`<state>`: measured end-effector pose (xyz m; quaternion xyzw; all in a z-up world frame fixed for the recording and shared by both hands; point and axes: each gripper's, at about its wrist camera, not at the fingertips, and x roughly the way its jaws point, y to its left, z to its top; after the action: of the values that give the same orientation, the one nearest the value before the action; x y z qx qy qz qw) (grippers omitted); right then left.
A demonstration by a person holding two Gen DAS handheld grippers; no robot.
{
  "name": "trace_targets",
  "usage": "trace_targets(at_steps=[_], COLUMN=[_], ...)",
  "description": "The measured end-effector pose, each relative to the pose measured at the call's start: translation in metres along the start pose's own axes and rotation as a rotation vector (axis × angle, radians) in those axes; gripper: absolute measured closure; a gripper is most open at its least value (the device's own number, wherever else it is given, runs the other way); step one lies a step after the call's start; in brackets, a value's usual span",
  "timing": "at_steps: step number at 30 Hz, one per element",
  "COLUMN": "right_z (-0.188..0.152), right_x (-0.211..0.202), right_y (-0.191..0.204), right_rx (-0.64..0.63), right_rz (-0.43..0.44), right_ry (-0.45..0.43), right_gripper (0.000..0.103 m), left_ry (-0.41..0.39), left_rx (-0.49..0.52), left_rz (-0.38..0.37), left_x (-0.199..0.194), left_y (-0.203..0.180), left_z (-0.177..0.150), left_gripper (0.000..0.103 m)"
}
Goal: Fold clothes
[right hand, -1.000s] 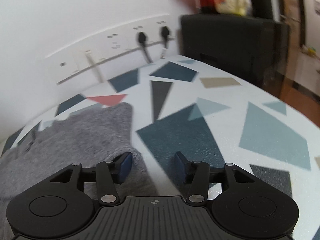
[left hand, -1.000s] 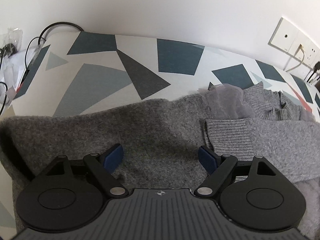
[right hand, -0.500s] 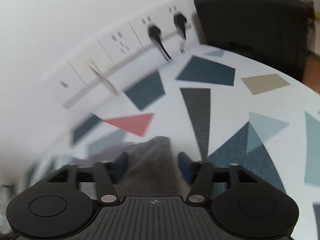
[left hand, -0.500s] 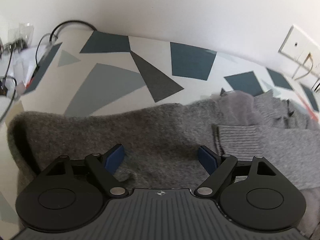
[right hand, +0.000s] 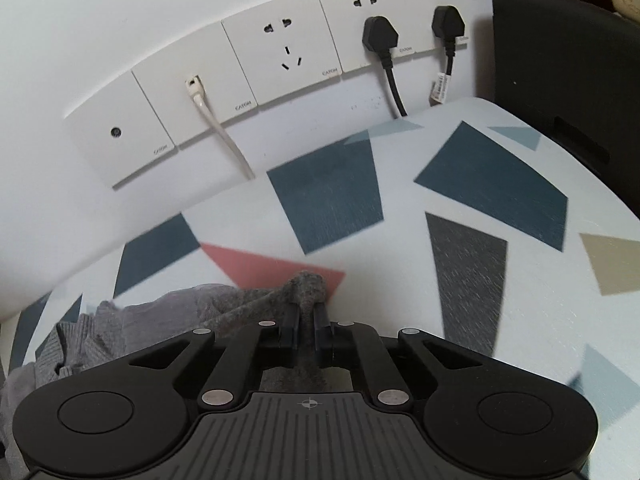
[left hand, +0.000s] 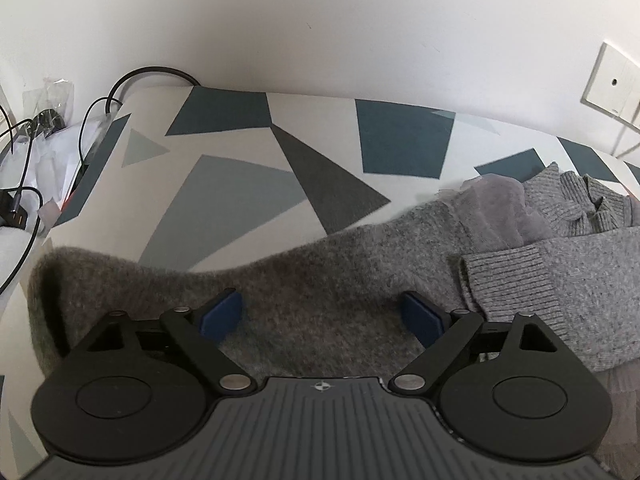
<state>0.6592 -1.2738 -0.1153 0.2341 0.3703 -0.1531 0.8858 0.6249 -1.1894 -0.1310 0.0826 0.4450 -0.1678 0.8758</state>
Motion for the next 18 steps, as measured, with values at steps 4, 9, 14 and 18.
trace_targets(at_steps=[4,9,14,18], right_z=[-0.001,-0.019,-0.046,-0.074], right_x=[-0.002,-0.032,-0.067,-0.084], right_y=[0.010,0.038,0.065,0.090], right_rx=[-0.001,-0.049,-0.077,-0.149], right_rz=[-0.048,-0.066,0.014,0.067], right_ry=[-0.024,-0.062,-0.091,-0.074], right_gripper=[0.058,0.032,0.018,0.013], left_ry=[0.016,0.018,-0.010,-0.030], left_rx=[-0.019,-0.122,-0.220,-0.321], left_rz=[-0.022,-0.190,-0.320,-0.201], left_x=[0.000,-0.033,-0.088,-0.113], left_y=[0.004,0.026,0.046,0.061], left_z=[0.005,-0.004,-0.037,-0.076], left_gripper=[0.012,0.024,0.024,0.024])
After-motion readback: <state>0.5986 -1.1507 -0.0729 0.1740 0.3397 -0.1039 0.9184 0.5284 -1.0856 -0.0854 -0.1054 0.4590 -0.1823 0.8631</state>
